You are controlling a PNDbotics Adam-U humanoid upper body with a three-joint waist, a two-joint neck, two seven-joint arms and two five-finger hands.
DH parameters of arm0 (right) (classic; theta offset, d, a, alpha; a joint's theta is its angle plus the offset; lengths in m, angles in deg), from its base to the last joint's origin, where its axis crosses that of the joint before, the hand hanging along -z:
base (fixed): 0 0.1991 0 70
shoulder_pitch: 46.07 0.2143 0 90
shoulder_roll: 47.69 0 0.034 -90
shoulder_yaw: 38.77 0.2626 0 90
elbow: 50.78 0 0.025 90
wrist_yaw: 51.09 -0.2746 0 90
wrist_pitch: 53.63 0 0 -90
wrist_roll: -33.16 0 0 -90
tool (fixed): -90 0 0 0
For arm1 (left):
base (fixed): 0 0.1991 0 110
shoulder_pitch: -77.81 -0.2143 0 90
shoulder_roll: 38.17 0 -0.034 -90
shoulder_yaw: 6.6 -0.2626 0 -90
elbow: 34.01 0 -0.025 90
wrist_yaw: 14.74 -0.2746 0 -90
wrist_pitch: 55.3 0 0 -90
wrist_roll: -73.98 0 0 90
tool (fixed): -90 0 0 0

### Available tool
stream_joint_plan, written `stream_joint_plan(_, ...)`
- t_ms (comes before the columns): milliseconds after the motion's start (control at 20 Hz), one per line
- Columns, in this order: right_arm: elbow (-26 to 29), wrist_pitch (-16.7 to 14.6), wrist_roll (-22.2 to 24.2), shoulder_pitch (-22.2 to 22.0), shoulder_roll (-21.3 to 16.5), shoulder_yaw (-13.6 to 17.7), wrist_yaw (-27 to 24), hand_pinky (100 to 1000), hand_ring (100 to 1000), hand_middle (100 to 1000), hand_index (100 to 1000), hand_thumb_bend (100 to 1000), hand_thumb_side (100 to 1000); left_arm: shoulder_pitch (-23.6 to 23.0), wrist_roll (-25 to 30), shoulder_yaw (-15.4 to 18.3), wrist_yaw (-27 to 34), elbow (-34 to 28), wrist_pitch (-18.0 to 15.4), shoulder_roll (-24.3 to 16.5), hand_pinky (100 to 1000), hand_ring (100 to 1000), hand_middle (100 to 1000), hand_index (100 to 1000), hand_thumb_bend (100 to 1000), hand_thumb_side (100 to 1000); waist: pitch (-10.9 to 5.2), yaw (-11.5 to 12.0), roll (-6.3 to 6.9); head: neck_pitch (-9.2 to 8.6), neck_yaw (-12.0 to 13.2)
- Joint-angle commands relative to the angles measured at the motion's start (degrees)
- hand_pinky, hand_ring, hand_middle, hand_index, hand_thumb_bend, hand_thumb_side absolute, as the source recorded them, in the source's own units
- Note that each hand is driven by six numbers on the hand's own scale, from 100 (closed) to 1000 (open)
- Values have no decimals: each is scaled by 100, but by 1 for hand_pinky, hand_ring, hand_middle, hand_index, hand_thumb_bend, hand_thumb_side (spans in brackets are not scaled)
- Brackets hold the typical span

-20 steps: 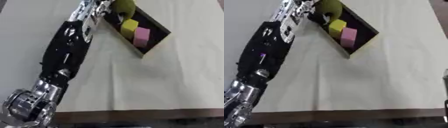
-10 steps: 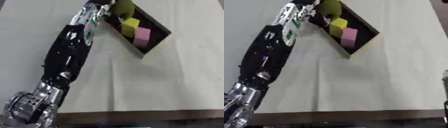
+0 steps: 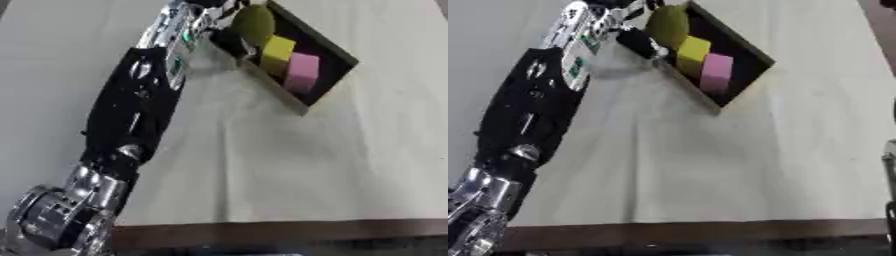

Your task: Pick up objects on the table and place them in the box.

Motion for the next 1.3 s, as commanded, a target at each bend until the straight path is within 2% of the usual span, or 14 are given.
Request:
stream_joint_plan(50,84,0,23,38,-70,12,-59,919,868,603,905,100,630,115,23,44,-71,-191,40,-89,869,851,822,924,564,438,-132,-3,-21,-47,-20)
stream_joint_plan(350,84,6,32,32,-74,15,-90,919,867,603,905,100,630,115,7,51,-91,-285,46,-106,863,847,816,919,547,412,-147,4,-33,-35,-27)
stream_joint_plan(450,84,4,28,28,-82,20,-91,919,867,603,905,100,629,120,-3,60,-16,-412,55,-125,859,842,811,916,515,414,-156,10,-36,-19,-29)
stream_joint_plan(500,84,-1,23,27,-91,24,-90,919,867,604,904,100,629,127,-6,62,57,-528,57,-145,855,835,805,912,468,404,-162,15,-38,-4,-30)
stream_joint_plan(550,84,-8,16,26,-103,28,-90,919,867,604,904,100,629,127,-4,53,159,-679,57,-180,855,834,804,911,461,405,-168,21,-40,11,-30)
stream_joint_plan(600,84,-19,6,26,-119,36,-89,918,866,605,904,100,628,131,-15,28,286,-871,46,-237,852,825,794,905,367,421,-176,29,-41,30,-36)
stream_joint_plan(650,84,-34,-11,25,-140,49,-86,918,866,605,904,100,627,122,-45,-14,474,-1126,20,-323,852,824,793,904,347,430,-182,39,-41,46,-44)
stream_joint_plan(700,84,-50,-30,24,-162,62,-84,917,865,606,903,100,626,105,-86,-52,698,-1392,3,-413,846,815,784,895,254,474,-188,49,-43,57,-58)
stream_joint_plan(800,84,-98,-76,25,-214,88,-74,916,864,608,902,100,625,36,-268,-109,1298,-2003,19,-647,833,800,769,884,181,513,-204,76,-49,56,-97)
stream_joint_plan(1000,84,-224,-219,22,-326,158,-58,913,861,614,899,100,623,-256,-986,-166,2640,-3069,216,-1207,813,778,747,870,100,590,-255,143,-89,-20,-245)
stream_joint_plan(1100,84,-290,-318,29,-374,192,-58,912,860,617,898,100,622,-464,-1310,-190,3299,-3465,288,-1431,815,778,747,863,100,649,-278,181,-125,-52,-296)
stream_joint_plan(1300,84,-451,-508,25,-485,236,-47,909,856,623,895,100,618,-1033,-1796,-183,4573,-4119,339,-1997,809,770,735,847,100,669,-329,239,-214,-88,-387)
